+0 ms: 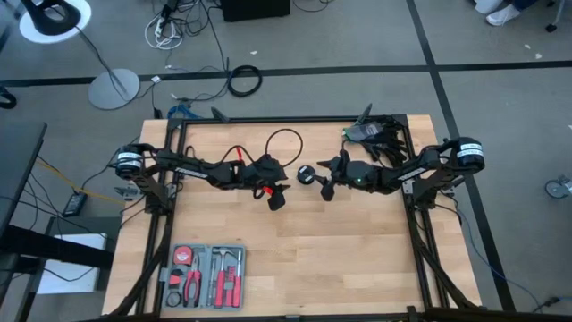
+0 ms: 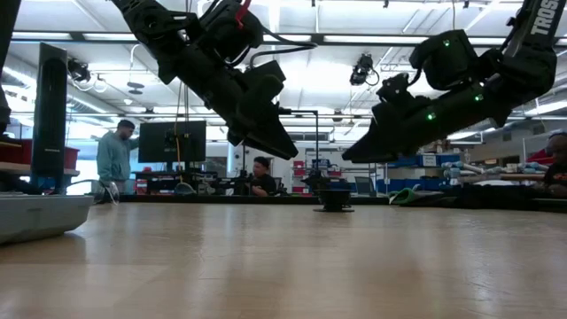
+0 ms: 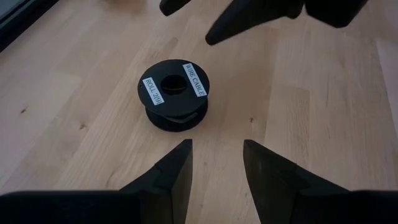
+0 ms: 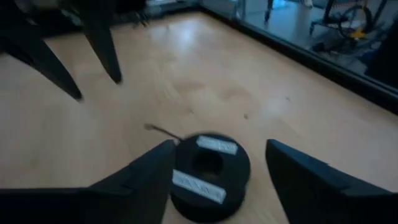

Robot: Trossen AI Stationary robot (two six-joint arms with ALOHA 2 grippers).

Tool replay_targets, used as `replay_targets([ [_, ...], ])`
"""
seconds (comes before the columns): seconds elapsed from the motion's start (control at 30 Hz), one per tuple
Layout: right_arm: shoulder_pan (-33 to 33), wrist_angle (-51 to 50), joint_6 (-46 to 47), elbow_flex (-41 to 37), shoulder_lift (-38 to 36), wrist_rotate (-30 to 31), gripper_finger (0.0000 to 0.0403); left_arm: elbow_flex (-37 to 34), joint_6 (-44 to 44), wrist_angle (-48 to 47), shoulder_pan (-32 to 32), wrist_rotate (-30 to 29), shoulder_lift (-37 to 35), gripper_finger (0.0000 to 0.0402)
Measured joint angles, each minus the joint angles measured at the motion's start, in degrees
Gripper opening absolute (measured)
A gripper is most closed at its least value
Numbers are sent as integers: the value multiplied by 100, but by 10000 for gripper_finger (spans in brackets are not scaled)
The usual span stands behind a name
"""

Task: Coil cords
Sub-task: Uncoil the black wire from the spool

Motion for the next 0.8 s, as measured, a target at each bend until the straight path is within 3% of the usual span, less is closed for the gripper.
replay_targets([
  [0.33,-3,-488,-55,239,0,75,344,0,26,-1,1,-2,0,147],
  [0.57,80,-1426,-137,704,22,15,354,-2,52,21,2,-2,0,147],
  [0.8,-190,-3281,294,1553,33,-83,352,-2,192,207,4,-4,0,147],
])
